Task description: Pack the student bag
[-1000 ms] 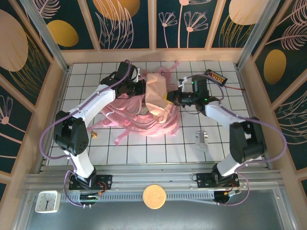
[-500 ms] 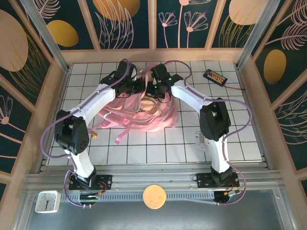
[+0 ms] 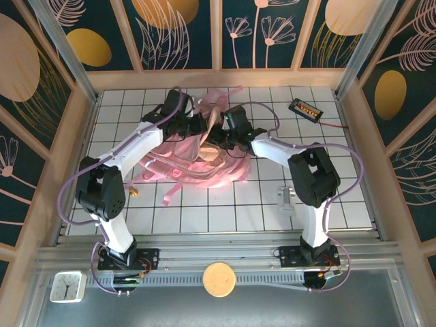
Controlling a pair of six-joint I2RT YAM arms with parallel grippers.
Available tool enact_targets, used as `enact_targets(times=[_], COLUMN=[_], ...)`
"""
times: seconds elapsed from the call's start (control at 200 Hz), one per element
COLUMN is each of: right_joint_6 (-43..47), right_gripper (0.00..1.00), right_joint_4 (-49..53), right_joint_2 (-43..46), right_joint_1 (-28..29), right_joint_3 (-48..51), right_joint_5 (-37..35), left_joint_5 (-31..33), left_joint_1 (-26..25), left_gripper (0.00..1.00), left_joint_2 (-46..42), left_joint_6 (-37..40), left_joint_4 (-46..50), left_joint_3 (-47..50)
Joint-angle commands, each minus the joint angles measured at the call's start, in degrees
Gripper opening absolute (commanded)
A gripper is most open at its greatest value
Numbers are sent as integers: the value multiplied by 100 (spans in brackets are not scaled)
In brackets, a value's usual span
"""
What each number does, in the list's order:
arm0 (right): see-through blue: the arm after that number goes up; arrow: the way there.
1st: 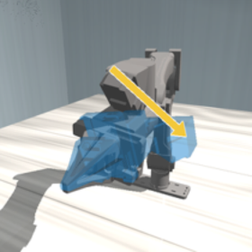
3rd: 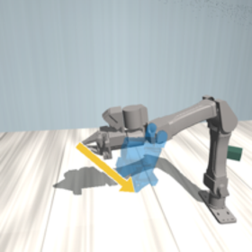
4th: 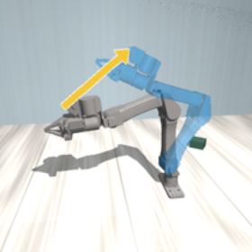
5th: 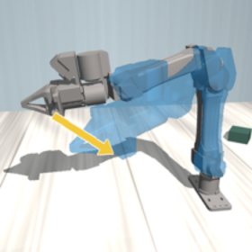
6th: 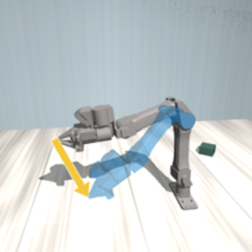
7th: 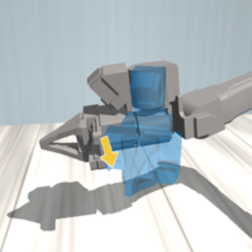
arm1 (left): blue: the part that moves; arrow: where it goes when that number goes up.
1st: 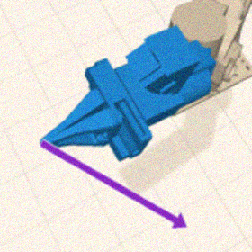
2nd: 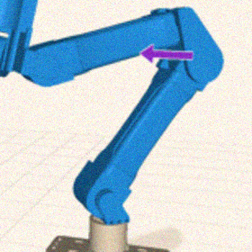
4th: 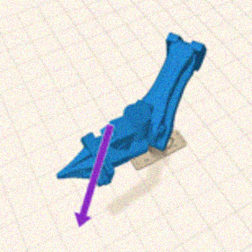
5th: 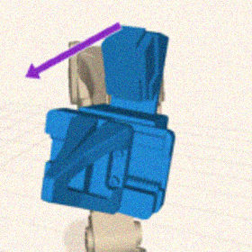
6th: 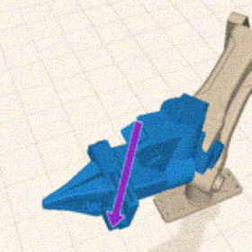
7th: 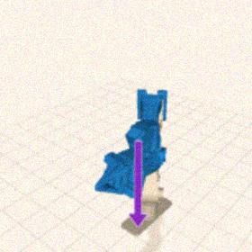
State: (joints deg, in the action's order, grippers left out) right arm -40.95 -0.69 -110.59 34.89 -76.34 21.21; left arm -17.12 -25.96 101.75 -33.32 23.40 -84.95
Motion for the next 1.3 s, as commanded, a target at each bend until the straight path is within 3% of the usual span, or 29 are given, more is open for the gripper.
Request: enact_targets(times=[0.0, 0.175, 0.345, 0.596, 0.711, 0.851, 0.946, 1.061, 1.291], right_joint_6=[102, 392, 378, 814, 1577, 2580, 3043, 3454, 3961], right_gripper=[53, 99, 99, 97, 99, 99, 99, 99, 99], right_joint_4=[245, 903, 1404, 1301, 1255, -221, -568, 241, 1431], right_joint_2=[219, 438, 701, 1375, 989, 742, 404, -410, -1539], right_joint_1=[-84, -167, -231, -296, 44, 633, 754, 864, 1123], right_joint_3=[231, 233, 366, 753, 626, 1261, 1279, 444, -831], right_joint_5=[647, 616, 164, -66, -782, -1958, -2747, -3523, -3950], left_joint_5=[-657, -598, -280, 3, -427, -910, -1066, -1209, -1480], left_joint_1=[-25, 12, 29, 99, 101, 99, 99, 104, 99], left_gripper=[0, 0, 0, 0, 0, 0, 0, 0, 0], left_joint_2=[-532, -579, -595, -595, -631, -666, -636, -607, -584], left_joint_6=[259, 193, 140, 317, 85, -372, -428, -456, -781], left_joint_4=[-648, -706, -661, -310, -608, -1056, -908, -708, -1021], left_joint_3=[-136, 183, 334, 200, 192, 114, -223, -591, -711])
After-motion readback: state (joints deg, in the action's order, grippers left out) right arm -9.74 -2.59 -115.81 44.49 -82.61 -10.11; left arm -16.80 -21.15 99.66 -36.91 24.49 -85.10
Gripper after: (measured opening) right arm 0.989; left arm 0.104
